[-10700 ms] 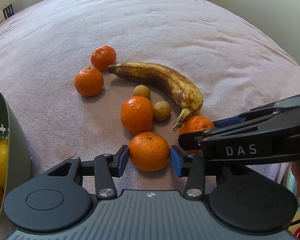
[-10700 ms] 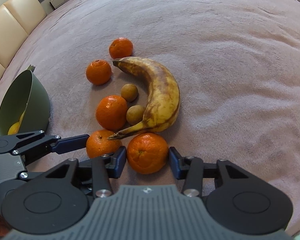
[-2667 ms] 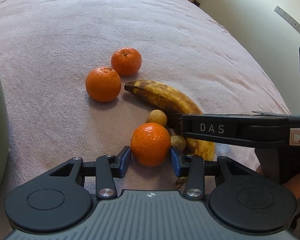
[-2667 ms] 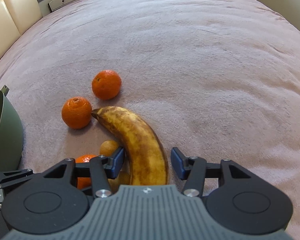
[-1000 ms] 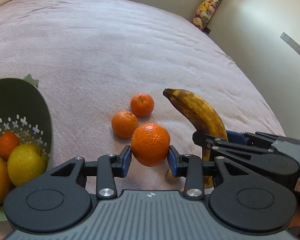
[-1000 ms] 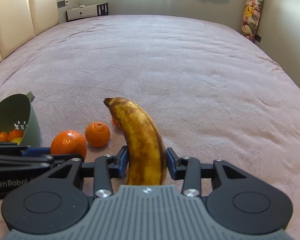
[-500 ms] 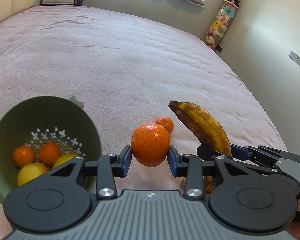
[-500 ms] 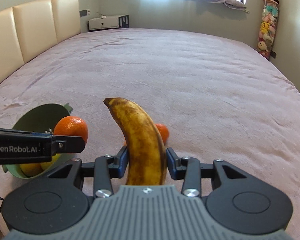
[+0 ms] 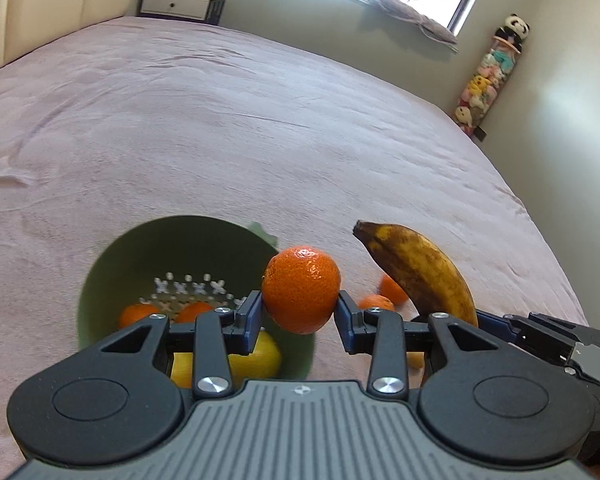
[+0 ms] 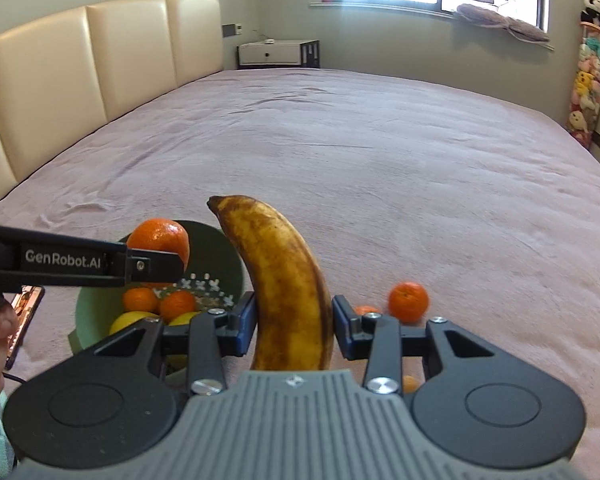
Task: Organize fruits
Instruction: 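Lift and carry the mandarin and banana over the green colander with both tools, then lower the mandarin and banana into the colander and open both tools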
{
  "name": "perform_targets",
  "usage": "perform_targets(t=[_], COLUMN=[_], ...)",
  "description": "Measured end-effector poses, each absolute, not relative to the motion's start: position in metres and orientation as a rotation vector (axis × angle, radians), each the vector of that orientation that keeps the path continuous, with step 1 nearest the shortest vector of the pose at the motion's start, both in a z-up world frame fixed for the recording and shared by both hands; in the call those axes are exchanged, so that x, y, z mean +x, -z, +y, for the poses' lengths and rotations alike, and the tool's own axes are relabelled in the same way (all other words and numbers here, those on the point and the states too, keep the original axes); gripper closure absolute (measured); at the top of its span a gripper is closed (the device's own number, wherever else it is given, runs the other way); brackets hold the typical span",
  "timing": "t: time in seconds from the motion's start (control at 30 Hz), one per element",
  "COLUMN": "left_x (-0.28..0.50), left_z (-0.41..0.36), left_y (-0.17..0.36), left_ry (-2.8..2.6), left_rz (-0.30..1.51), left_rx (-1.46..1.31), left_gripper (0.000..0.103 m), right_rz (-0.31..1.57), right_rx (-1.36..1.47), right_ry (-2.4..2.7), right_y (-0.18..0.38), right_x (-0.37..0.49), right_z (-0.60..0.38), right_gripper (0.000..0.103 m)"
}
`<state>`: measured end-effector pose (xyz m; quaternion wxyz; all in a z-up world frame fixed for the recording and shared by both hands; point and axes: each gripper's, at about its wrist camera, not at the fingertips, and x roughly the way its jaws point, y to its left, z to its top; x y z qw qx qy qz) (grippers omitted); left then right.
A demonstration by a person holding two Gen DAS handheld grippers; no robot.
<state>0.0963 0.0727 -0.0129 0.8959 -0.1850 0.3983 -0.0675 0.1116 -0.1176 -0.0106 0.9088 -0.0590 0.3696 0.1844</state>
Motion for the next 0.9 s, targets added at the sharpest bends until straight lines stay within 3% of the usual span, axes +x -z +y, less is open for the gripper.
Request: perform_targets(t=[0.4, 0.9], left_x=[0.101, 0.119], left_z=[0.138, 0.138], left_y=[0.038, 0.068], left_ry=[-0.016, -0.023], left_rz=[0.892, 0.944], left_rx=[-0.513, -0.481], left_gripper=[0.060, 0.060], right_rz=[0.808, 0.914], right_rx=[-0.168, -0.334], right_ry=[-0.523, -0.623], right_y=[0.016, 0.044], right_x=[0.135, 0.179], right_z=[-0.068, -0.020], right_gripper=[0.065, 0.065])
